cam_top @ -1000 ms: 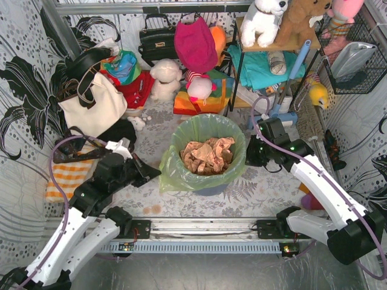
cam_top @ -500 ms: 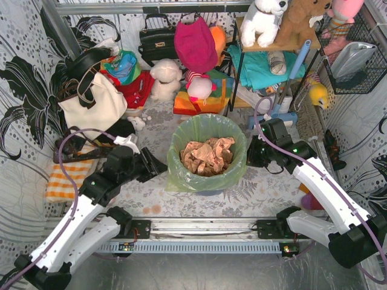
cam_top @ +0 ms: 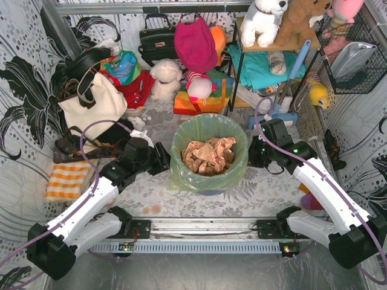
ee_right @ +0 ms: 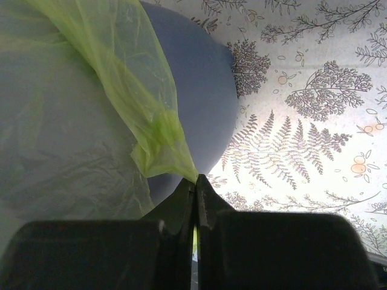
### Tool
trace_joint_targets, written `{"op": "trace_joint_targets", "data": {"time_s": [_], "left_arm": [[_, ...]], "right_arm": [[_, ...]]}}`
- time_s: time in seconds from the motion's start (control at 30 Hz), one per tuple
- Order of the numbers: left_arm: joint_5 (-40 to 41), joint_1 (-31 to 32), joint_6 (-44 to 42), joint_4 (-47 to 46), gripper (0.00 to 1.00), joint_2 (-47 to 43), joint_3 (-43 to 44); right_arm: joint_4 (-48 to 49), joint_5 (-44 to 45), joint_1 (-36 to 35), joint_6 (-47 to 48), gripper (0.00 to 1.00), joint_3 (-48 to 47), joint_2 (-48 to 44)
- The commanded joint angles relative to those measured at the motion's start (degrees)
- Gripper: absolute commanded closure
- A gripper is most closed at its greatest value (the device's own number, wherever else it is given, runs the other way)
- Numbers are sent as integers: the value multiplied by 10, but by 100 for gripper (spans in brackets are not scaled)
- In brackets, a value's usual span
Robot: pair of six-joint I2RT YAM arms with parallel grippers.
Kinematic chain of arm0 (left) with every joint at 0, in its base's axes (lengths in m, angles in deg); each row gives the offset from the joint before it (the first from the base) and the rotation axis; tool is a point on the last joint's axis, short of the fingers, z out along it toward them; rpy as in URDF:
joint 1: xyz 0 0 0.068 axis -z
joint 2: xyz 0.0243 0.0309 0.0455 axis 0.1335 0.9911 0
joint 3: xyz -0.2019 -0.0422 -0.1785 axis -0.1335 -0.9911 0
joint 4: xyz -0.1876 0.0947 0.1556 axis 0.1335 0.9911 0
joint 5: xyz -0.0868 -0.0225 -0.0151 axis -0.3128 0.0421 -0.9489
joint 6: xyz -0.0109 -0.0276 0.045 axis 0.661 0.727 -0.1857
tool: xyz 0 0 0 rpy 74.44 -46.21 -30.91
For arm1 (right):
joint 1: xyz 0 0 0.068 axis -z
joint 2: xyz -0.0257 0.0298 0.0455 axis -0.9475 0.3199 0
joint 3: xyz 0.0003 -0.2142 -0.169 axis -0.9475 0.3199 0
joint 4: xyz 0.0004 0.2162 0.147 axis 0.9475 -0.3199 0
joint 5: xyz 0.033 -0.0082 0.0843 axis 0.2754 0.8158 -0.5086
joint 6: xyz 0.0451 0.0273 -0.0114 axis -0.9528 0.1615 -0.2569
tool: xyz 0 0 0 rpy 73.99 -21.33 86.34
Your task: Tie the trash bag
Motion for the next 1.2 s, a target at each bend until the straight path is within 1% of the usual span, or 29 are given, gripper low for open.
{"op": "trace_joint_targets", "data": {"time_s": [0.0,0.07,0.3,0.4,0.57,0.63,0.87,1.17], "left_arm": [[-4,3,-16,-52,44,-6,-13],[-3,3,-21,-50,48,-6,-12],[8,3,-20,-56,68,0,-15],[20,3,-26,-38,78,-6,-7],[14,3,-25,0,96,-25,8],[7,3,-23,20,100,-33,17],[-20,3,-14,84,100,-60,48],[-37,3,-15,149,100,-73,121]], "right_arm": [[-18,11,-1,-9,100,-4,-24],[-23,12,-1,-9,100,0,-30],[-37,19,-1,-18,100,16,-62],[-48,23,0,-19,100,18,-75],[-75,29,-1,-22,100,17,-107],[-83,28,-1,-26,100,14,-119],[-102,12,-1,-41,100,-8,-154],[-95,-26,-1,-59,100,-46,-171]]}}
